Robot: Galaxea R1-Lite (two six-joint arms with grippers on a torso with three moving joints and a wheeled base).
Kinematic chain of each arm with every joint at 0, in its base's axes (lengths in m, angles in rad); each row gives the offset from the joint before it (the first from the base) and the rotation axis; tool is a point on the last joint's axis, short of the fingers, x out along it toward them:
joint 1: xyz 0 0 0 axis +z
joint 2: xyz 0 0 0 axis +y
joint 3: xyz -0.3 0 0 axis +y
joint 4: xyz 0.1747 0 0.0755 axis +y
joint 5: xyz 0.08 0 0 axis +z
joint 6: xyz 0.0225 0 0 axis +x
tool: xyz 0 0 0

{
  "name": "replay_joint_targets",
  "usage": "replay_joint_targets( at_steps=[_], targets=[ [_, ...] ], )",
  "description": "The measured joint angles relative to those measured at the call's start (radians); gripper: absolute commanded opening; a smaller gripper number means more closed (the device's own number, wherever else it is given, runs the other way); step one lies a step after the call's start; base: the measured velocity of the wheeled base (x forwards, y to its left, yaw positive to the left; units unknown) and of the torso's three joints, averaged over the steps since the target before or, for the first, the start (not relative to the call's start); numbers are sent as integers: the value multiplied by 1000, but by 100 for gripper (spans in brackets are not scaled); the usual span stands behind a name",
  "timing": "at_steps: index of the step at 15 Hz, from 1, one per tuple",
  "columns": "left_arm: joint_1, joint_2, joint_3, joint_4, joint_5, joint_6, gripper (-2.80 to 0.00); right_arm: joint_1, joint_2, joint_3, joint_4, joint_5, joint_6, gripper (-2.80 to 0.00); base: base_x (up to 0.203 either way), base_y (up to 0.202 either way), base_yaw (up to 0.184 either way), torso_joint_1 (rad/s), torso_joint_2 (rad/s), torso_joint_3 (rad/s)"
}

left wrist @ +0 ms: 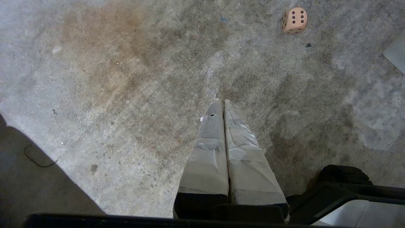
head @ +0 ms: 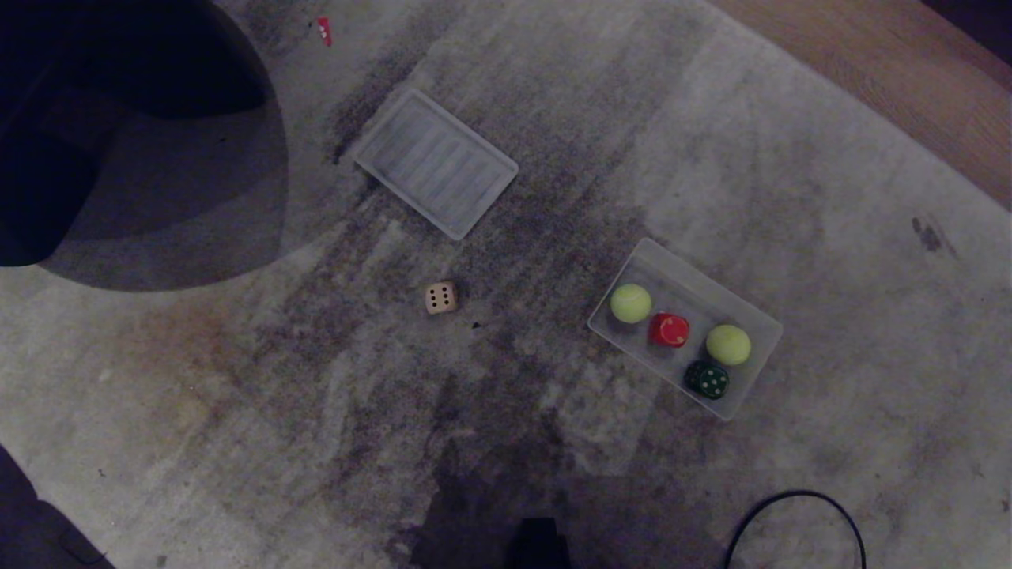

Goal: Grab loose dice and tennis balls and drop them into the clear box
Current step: Pick up toys out of the box

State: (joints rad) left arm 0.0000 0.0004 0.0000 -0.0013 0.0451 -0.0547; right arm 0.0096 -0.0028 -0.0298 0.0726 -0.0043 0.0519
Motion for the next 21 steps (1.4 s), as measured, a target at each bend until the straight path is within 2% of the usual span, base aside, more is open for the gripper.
replay_joint_targets(
  at_steps=[9, 21],
  targets=[
    [0, 0, 0, 0, 3, -7, -280, 0, 0, 1, 2, 1, -2, -280, 0, 0, 0, 0, 1, 4],
    [0, 0, 0, 0, 3, -11, -280, 1, 1, 1, 2, 1, -3, -280, 0, 0, 0, 3, 2, 191]
  ],
)
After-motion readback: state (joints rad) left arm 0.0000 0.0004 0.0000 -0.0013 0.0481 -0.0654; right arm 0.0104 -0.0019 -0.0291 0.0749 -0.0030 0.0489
